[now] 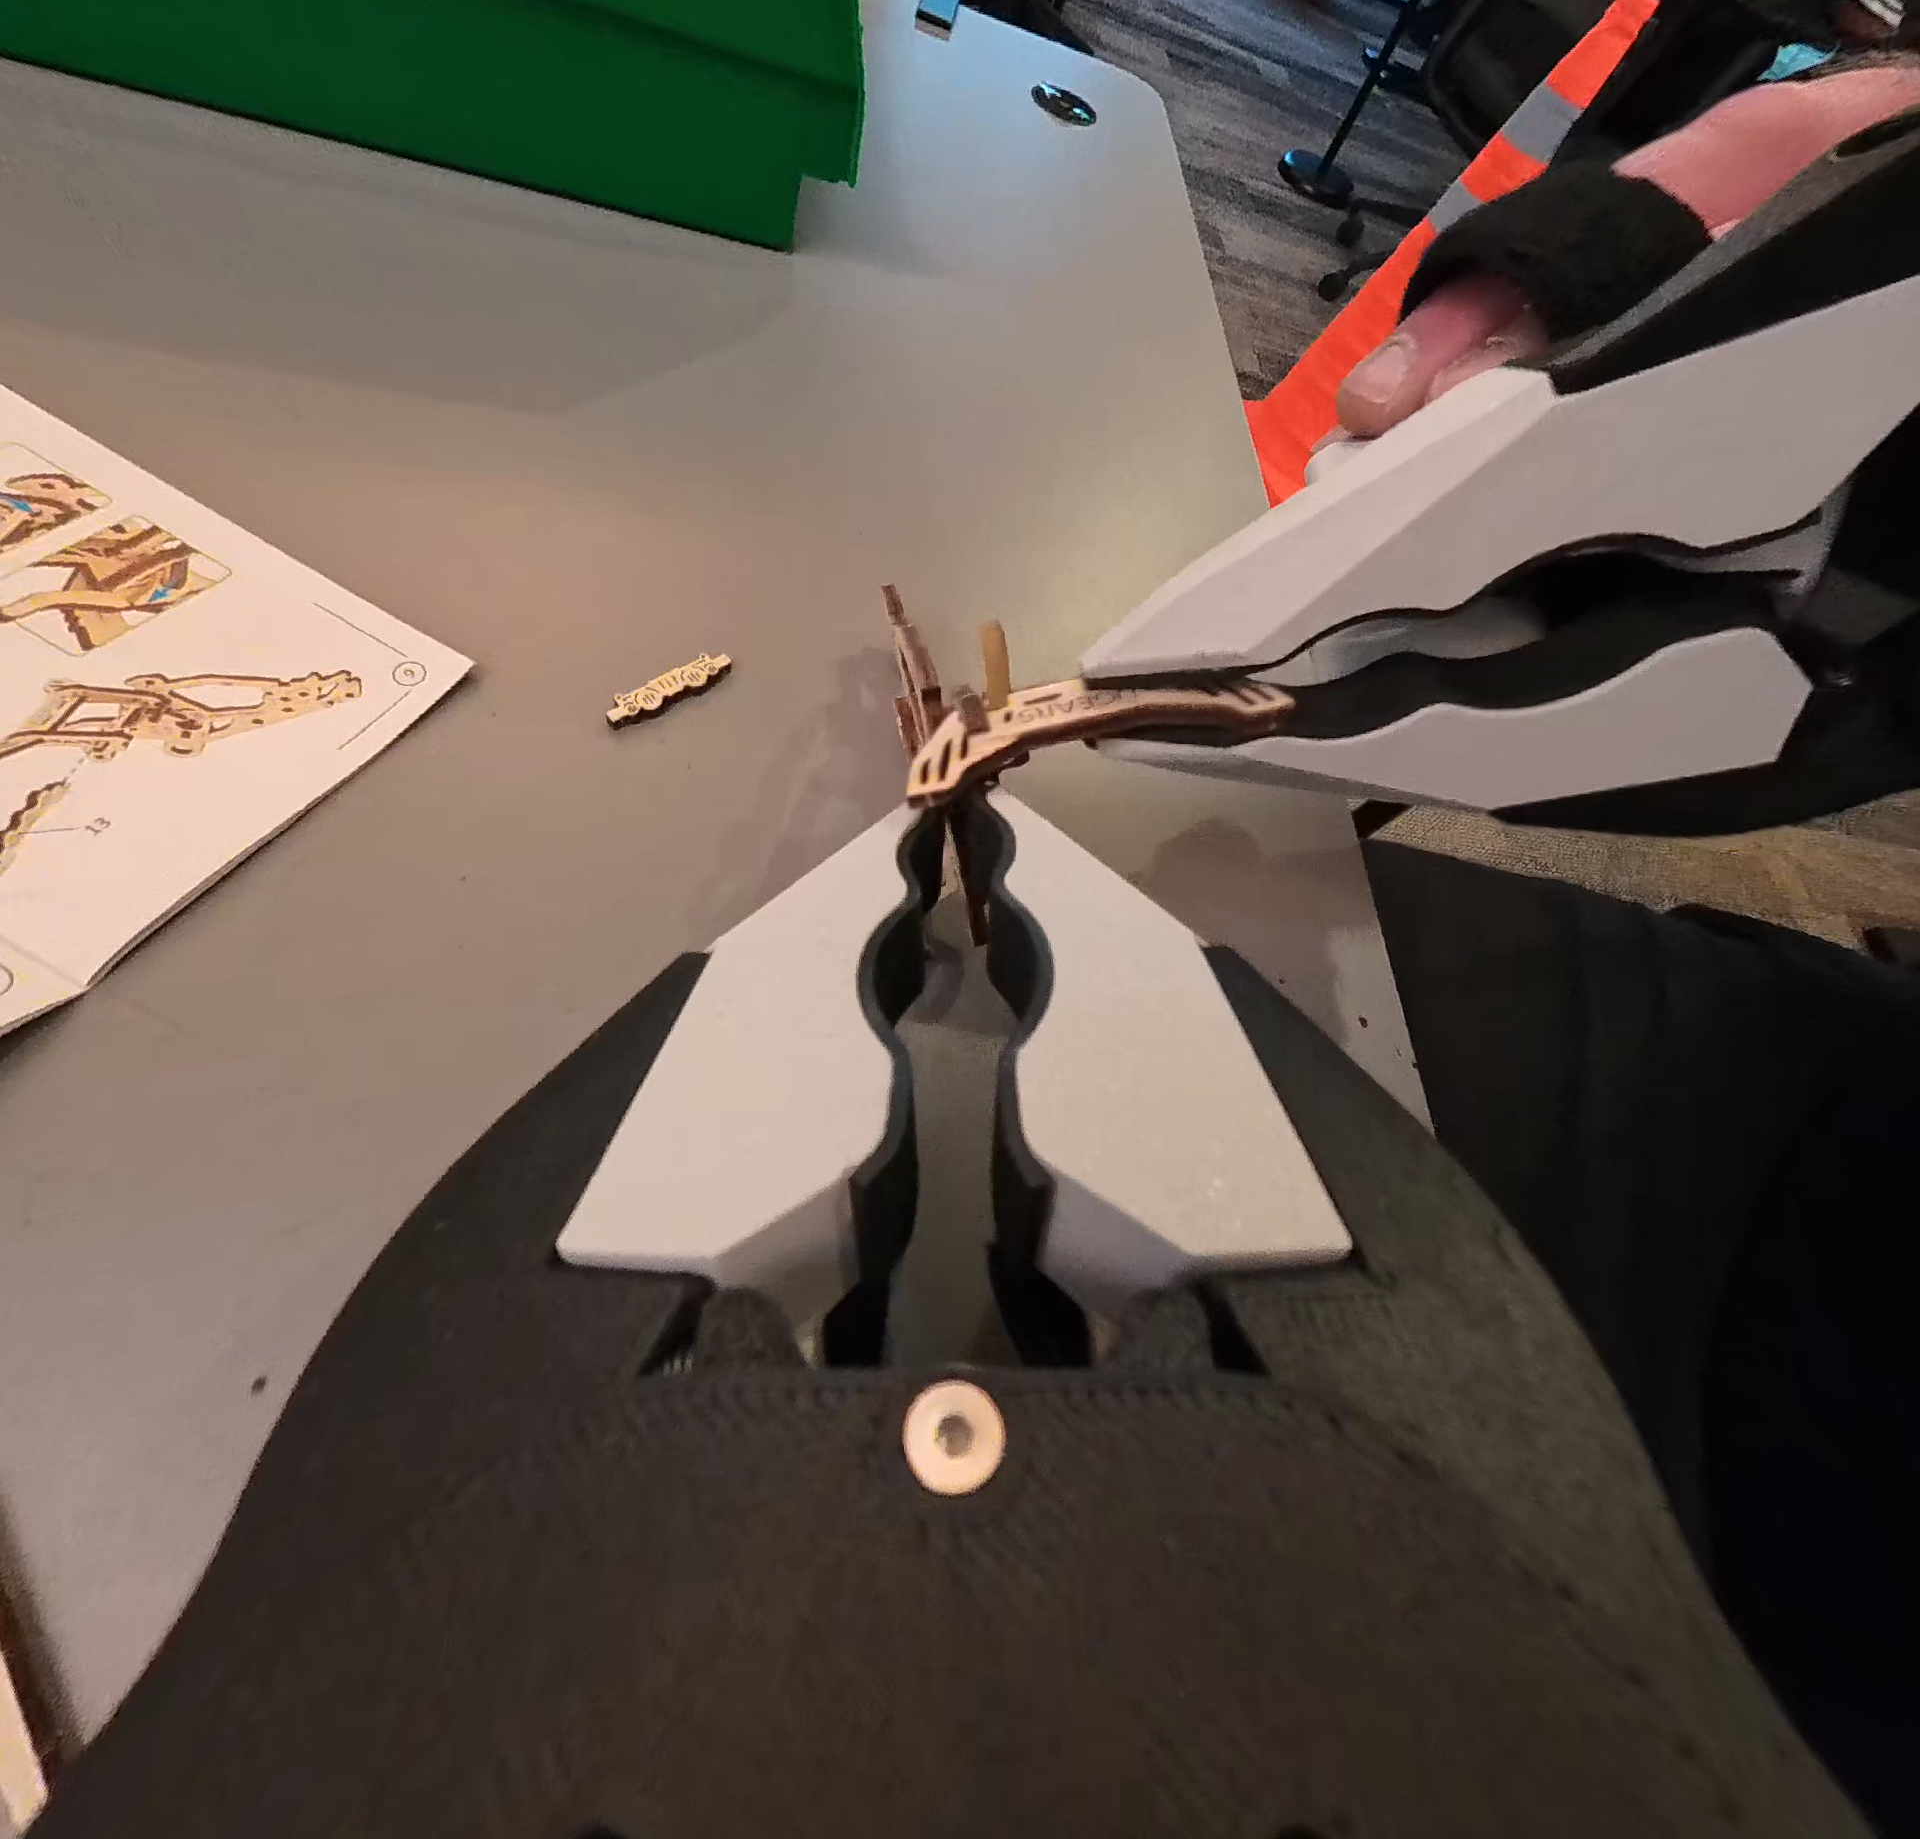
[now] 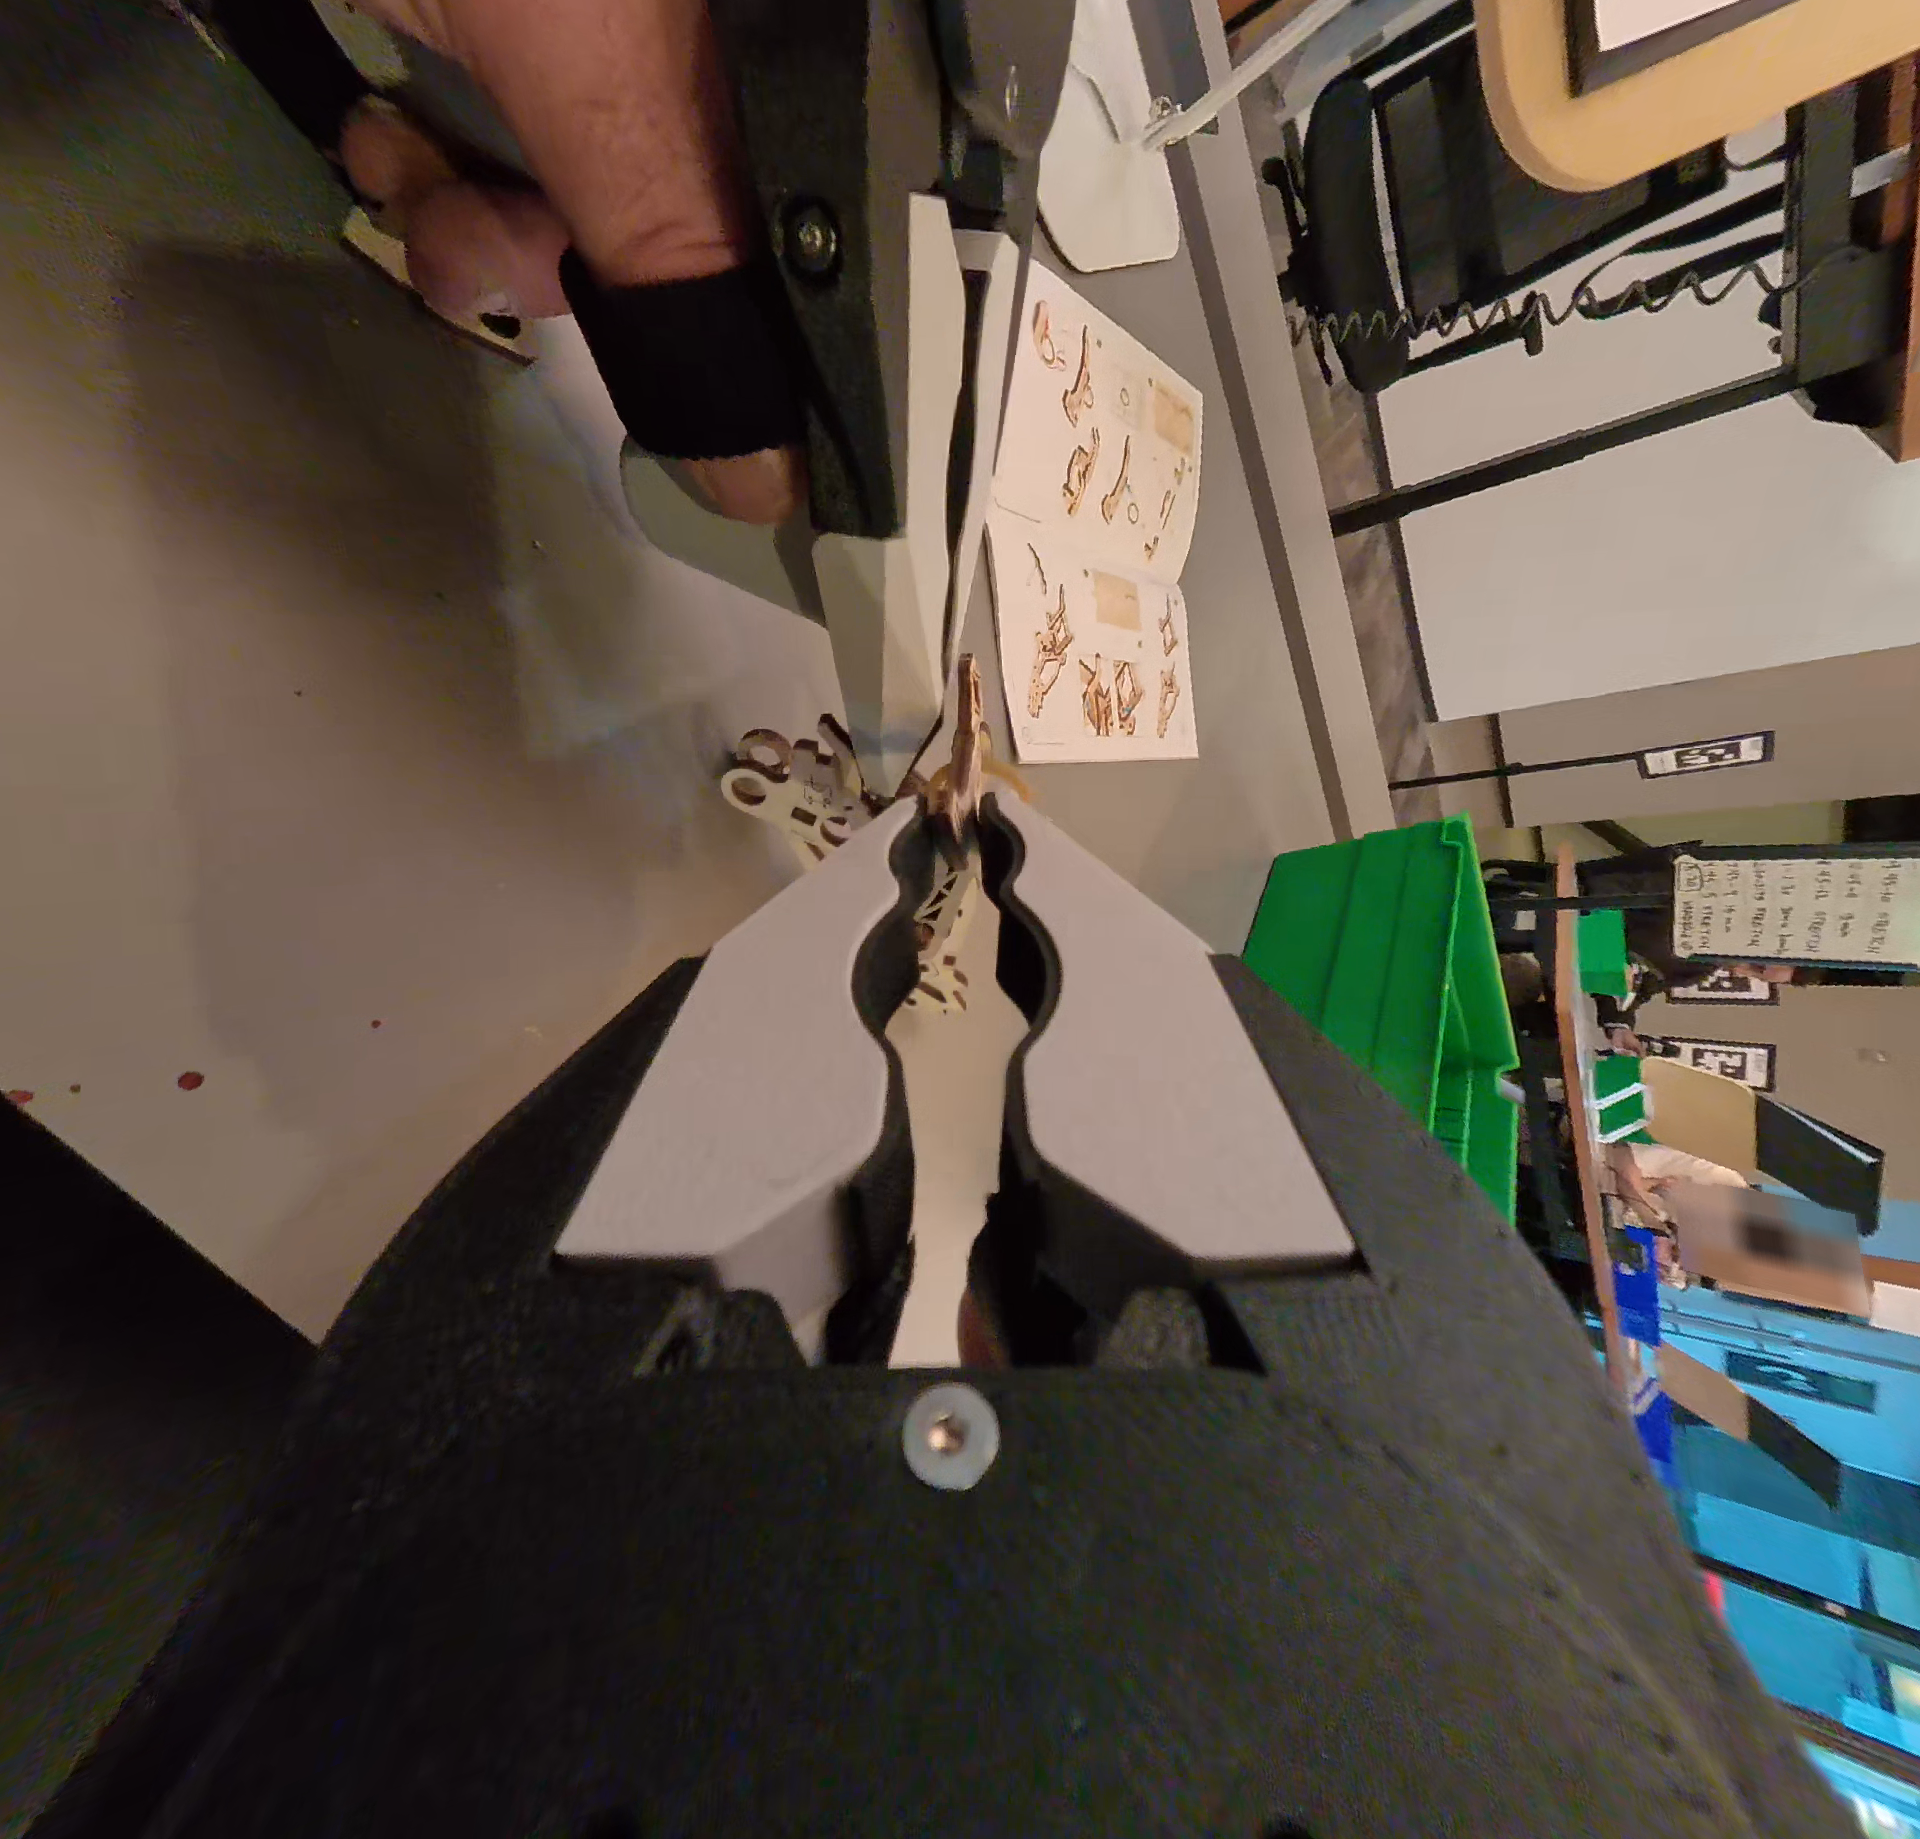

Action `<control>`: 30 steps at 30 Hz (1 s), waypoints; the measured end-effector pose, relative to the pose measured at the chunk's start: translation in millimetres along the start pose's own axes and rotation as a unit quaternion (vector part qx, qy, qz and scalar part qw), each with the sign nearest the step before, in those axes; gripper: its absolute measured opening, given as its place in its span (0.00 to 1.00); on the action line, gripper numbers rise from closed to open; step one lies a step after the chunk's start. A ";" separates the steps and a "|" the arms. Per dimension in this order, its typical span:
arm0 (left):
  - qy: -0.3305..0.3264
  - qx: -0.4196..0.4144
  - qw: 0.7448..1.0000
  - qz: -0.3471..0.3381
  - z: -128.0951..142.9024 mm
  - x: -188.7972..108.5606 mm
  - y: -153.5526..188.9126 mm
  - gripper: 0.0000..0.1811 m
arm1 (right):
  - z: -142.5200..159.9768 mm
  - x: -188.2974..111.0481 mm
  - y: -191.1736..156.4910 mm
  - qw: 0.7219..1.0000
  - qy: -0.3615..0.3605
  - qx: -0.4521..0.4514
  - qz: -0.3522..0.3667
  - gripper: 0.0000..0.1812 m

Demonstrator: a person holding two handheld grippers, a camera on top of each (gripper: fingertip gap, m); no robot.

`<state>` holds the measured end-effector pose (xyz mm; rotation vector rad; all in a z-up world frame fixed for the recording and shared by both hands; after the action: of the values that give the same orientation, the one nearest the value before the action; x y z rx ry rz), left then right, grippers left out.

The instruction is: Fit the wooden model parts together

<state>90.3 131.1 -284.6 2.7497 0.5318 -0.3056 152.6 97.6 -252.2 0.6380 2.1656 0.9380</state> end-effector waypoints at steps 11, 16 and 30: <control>0.001 -0.003 1.000 0.008 -1.3 3.1 0.6 0.01 | 19.1 -0.3 6.8 0.996 0.017 0.087 -0.015 0.03; -0.002 0.005 1.000 0.003 -0.8 3.7 1.1 0.01 | 22.6 0.7 6.0 0.994 0.018 0.107 -0.022 0.03; -0.001 0.053 0.998 -0.027 -0.8 4.1 5.2 0.01 | 25.8 2.2 -5.6 0.995 0.023 0.087 -0.034 0.06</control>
<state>96.2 128.1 -283.5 2.8404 0.6063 -0.3594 169.4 106.7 -270.4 0.6270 2.3136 0.7413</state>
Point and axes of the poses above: each gripper's, where its closed fingertips meet, x out along the fingers, z out of its underside, y = z × x across the jaws, the point moved 5 cm from there along -x, back along the fingers, and after that the axes turned 13 degrees about y, right-handed, at the moved point
